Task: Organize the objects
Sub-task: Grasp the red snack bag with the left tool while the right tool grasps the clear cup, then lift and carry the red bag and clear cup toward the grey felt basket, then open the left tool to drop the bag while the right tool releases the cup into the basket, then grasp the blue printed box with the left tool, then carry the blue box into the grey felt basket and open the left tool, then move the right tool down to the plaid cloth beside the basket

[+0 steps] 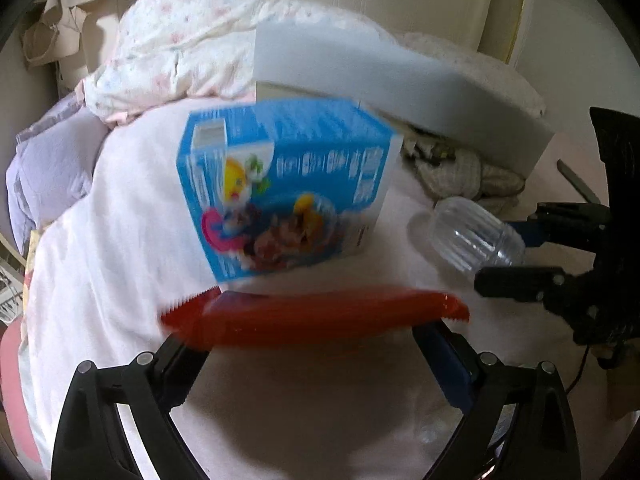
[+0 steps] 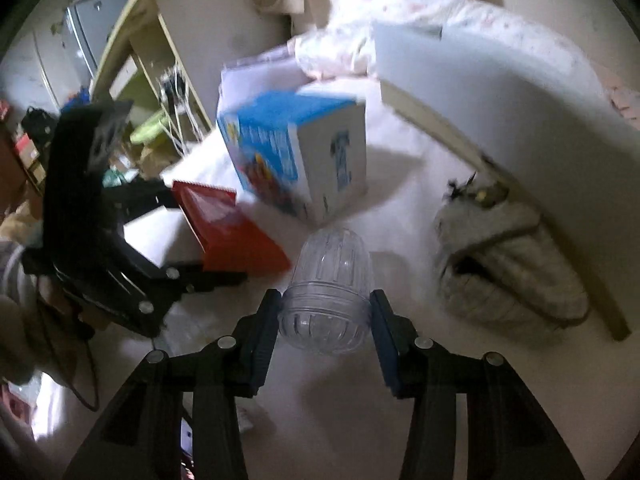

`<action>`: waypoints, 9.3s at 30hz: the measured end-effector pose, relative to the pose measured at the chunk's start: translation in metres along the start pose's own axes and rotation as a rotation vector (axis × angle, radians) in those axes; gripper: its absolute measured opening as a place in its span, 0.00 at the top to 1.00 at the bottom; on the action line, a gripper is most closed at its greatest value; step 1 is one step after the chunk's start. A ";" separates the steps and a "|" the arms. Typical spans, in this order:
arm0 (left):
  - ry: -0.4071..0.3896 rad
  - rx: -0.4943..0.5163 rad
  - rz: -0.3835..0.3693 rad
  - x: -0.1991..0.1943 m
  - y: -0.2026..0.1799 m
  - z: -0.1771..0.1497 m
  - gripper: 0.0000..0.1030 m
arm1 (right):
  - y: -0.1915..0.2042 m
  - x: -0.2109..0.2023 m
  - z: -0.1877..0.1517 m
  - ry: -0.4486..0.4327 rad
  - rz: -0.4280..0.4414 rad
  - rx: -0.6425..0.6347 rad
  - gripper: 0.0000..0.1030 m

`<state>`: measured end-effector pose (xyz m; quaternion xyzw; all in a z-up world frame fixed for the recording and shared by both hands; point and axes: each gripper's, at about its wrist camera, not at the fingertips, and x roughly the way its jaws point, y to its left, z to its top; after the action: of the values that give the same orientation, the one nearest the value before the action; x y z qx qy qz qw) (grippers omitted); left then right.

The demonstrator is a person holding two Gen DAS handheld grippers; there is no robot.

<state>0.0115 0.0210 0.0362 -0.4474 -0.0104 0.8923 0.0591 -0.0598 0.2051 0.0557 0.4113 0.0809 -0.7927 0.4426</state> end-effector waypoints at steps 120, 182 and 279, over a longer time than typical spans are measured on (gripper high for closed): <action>-0.048 -0.187 0.054 -0.031 0.027 0.149 0.52 | -0.037 -0.069 0.052 -0.163 -0.095 0.296 0.55; 0.020 -0.010 -0.107 -0.027 0.004 0.137 0.30 | -0.080 0.009 0.062 0.006 0.472 0.785 0.47; 0.038 -0.191 -0.012 0.027 0.036 0.082 0.77 | -0.033 -0.036 0.029 -0.254 -0.110 0.023 0.54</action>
<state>-0.0741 -0.0085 0.0611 -0.4676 -0.0972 0.8783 0.0216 -0.0921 0.2332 0.0923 0.3075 0.0375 -0.8624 0.4004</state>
